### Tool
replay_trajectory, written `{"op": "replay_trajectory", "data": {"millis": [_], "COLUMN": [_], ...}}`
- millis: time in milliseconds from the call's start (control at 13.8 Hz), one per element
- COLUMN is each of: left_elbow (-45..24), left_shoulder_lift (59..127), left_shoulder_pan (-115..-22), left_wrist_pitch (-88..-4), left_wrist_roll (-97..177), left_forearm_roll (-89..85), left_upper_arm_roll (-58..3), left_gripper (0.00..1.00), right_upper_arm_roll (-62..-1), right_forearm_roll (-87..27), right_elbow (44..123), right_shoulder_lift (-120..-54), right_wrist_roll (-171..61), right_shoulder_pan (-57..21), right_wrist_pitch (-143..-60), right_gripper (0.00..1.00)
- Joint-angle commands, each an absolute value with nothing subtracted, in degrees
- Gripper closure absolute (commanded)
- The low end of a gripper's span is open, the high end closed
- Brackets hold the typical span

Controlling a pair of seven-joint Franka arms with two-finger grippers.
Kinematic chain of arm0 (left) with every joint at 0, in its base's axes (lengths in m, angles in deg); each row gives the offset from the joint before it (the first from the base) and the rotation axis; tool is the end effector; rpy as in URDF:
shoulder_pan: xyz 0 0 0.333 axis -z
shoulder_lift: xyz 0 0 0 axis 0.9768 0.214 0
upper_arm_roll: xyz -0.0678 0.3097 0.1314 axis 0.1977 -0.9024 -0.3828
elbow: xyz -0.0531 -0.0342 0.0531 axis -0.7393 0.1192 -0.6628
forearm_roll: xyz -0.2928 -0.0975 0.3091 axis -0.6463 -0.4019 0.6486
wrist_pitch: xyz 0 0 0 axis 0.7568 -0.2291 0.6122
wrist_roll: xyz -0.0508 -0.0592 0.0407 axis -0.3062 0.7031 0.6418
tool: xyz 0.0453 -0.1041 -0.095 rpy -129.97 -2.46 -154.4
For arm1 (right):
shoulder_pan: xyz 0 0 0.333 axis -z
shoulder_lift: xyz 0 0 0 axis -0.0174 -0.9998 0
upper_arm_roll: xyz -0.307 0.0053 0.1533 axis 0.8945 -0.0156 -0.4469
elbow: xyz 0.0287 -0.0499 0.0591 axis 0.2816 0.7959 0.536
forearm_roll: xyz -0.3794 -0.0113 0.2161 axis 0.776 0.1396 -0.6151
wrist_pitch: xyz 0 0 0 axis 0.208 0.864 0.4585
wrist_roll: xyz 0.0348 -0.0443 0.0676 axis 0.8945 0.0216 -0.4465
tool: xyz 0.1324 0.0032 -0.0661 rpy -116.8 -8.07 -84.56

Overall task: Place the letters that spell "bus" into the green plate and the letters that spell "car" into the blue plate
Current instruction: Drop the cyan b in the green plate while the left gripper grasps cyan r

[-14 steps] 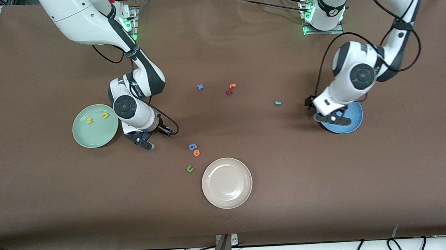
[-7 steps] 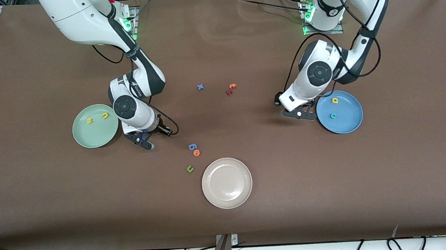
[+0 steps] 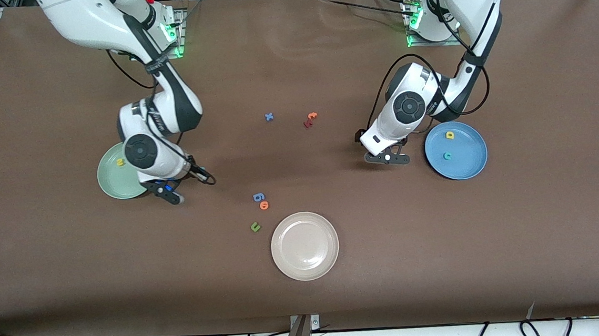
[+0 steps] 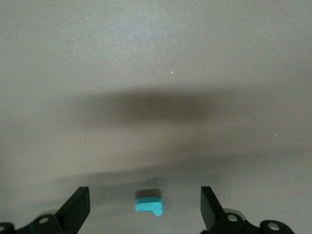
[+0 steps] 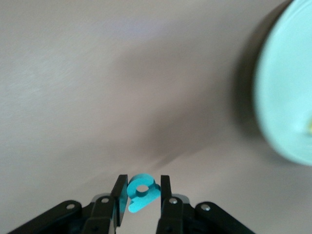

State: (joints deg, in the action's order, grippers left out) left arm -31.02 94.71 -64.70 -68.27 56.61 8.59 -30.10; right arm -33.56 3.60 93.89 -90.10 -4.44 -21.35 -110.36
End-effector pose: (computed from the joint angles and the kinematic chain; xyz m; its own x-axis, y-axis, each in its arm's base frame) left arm 0.5225 -0.2932 0.1343 0.9809 -0.1068 -0.1625 -0.0999 -0.9937 0.0501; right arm 0.6150 0.1945 0.1937 0.8446 -0.5137 -0.1509 -0.4989 -0.8574 0.1264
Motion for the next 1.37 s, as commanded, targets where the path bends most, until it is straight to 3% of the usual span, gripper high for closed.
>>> {"op": "replay_trajectory", "data": {"millis": [0,361,867,939,1156,1228,1301], "left_elbow": [-32.5,-35.3,-40.0,-40.0,-40.0,-40.0,-40.0], "left_shoulder_lift": [94.3,92.6,91.4,91.4,91.3,91.3,91.3], "left_shoulder_pan": [-63.8,-62.4,-62.5,-62.5,-62.5,-62.5,-62.5], "left_wrist_pitch": [-69.1,-69.9,-76.0,-76.0,-76.0,-75.9,-76.0], "left_wrist_roll": [58.3,60.1,60.6,60.6,60.6,60.7,60.7], "left_forearm_roll": [8.2,8.4,9.7,9.7,9.7,9.7,9.7], "left_upper_arm_roll": [-30.5,-30.4,-30.5,-30.5,-30.5,-30.5,-30.5], "left_gripper": [0.00,0.03,0.10,0.18,0.43,0.48,0.51], "right_upper_arm_roll": [-28.1,-19.9,-20.0,-20.0,-20.0,-20.0,-20.0], "right_forearm_roll": [3.2,3.0,2.8,2.4,2.3,2.3,2.3], "right_elbow": [94.5,97.9,100.5,100.6,100.5,100.2,100.1], "right_shoulder_lift": [-88.1,-88.2,-91.9,-92.0,-91.9,-91.6,-90.6], "right_wrist_roll": [-15.0,-32.2,-39.6,-39.7,-39.7,-39.7,-39.8], "right_shoulder_pan": [-21.2,-20.2,-15.5,-15.5,-15.5,-15.5,-15.5], "right_wrist_pitch": [-105.0,-104.3,-110.8,-110.8,-110.8,-110.0,-109.8], "right_gripper": [1.00,1.00,1.00,0.91,0.09,0.01,0.01]}}
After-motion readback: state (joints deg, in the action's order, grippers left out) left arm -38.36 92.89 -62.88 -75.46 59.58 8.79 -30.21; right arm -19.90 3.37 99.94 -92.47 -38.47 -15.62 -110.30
